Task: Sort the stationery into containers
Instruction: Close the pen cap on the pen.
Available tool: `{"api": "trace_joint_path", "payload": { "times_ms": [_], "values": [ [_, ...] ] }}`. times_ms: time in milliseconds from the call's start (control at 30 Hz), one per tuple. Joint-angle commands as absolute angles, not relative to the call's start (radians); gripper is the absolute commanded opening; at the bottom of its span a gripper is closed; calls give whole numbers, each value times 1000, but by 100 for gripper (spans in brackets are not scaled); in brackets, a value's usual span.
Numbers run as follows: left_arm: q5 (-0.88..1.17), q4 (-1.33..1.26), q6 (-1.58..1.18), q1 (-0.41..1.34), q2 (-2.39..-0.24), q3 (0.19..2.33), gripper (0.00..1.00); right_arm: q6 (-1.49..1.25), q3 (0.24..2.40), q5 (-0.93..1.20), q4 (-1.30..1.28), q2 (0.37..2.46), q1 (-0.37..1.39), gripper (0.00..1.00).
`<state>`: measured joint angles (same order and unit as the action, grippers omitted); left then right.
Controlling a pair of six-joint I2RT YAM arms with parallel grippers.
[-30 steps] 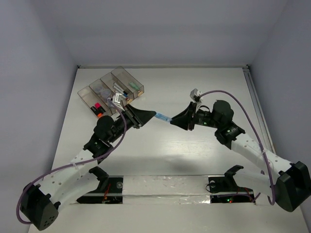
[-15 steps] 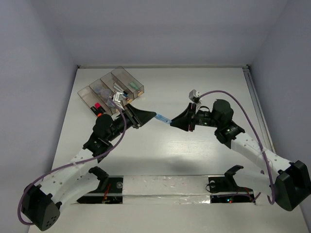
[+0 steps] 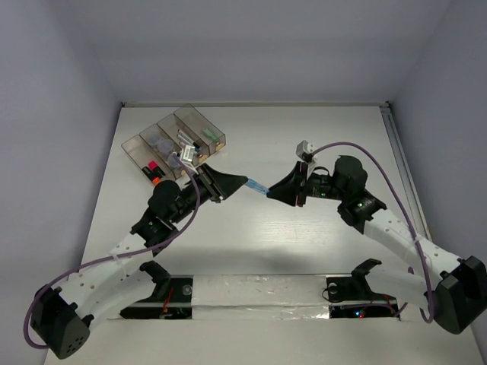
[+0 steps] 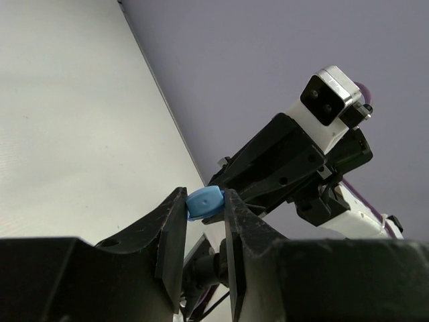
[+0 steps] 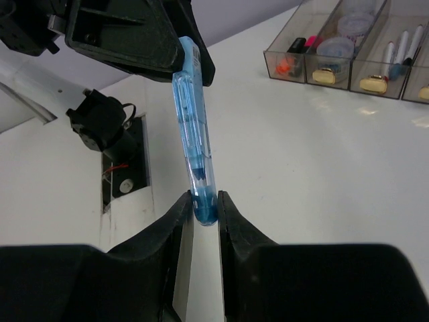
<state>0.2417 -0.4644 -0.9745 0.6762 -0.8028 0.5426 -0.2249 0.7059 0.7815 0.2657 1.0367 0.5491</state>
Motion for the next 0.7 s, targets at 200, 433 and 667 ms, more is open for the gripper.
{"api": "trace_joint_path", "payload": {
  "times_ms": [200,433,667],
  "values": [
    [305,-566,-996,741,-834,571,0,-224,772,744,301,1031,555,0],
    [210,-620,-1003,880,-922,543,0,-262,837,713,341,1098,590,0],
    [138,-585,-976,902,-908,528,0,-253,873,571,315,1049,604,0]
  ]
}}
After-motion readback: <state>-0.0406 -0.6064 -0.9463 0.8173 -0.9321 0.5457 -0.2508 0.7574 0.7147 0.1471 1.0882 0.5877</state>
